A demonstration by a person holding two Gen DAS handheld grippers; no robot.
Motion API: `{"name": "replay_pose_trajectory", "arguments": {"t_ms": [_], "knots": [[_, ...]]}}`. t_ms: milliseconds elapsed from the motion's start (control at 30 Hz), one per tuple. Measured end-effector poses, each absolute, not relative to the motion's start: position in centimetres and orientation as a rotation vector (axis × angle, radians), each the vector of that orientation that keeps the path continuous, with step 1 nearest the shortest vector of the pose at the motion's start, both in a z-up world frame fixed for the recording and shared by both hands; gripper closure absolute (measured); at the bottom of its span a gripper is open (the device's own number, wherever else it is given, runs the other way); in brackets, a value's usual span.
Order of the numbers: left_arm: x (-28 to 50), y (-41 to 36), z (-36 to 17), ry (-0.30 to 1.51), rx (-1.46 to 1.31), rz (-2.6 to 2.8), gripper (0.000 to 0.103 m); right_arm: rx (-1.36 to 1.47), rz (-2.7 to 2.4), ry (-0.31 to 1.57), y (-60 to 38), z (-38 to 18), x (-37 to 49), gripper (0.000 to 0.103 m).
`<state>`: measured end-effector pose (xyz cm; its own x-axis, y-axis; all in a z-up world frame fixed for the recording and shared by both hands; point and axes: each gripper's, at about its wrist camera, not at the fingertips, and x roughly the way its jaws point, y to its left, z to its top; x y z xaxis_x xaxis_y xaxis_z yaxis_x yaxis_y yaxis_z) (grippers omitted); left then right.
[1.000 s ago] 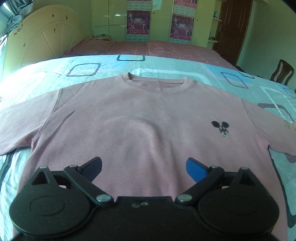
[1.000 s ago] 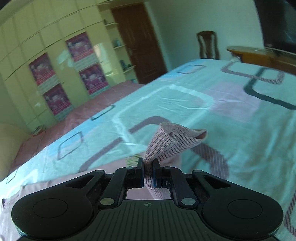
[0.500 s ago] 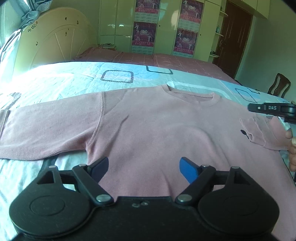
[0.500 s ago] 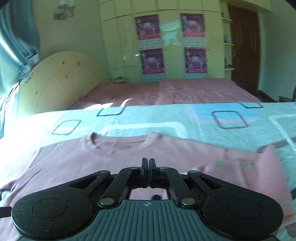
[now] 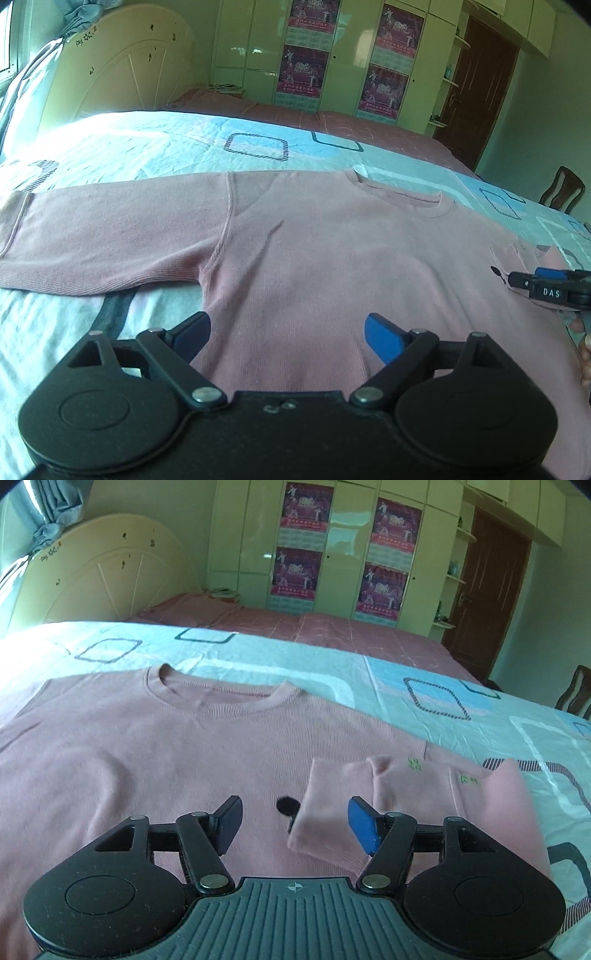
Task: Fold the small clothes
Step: 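Carry the held sleeve across the shirt front toward the collar, then open the right tool to release the sleeve on the shirt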
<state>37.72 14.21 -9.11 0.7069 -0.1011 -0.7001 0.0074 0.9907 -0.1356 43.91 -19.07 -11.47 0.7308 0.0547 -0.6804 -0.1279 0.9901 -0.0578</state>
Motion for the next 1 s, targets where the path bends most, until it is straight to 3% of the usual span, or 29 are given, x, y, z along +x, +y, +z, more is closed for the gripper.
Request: {"name": "replay_pose_trajectory", "arguments": {"t_ms": [233, 300, 333, 667, 1000], "knots": [[38.5, 12.5, -9.2, 0.799, -0.135, -0.091, 0.012, -0.120, 0.088, 0.772, -21.3, -14.0, 44.3, 0.049], [38.5, 12.3, -9.2, 0.803, -0.124, -0.086, 0.012, -0.050, 0.051, 0.768, -22.7, -13.8, 44.8, 0.090], [38.4, 12.3, -9.3, 0.805, -0.123, -0.085, 0.012, 0.015, 0.050, 0.764, -23.6, -13.3, 44.9, 0.099], [39.2, 13.4, -9.2, 0.801, -0.139, -0.091, 0.015, 0.068, 0.250, 0.598, -16.5, -7.6, 45.2, 0.099], [37.6, 17.2, -8.3, 0.799, -0.143, -0.033, 0.015, -0.024, 0.467, 0.726, -3.7, -12.4, 46.1, 0.098]]}}
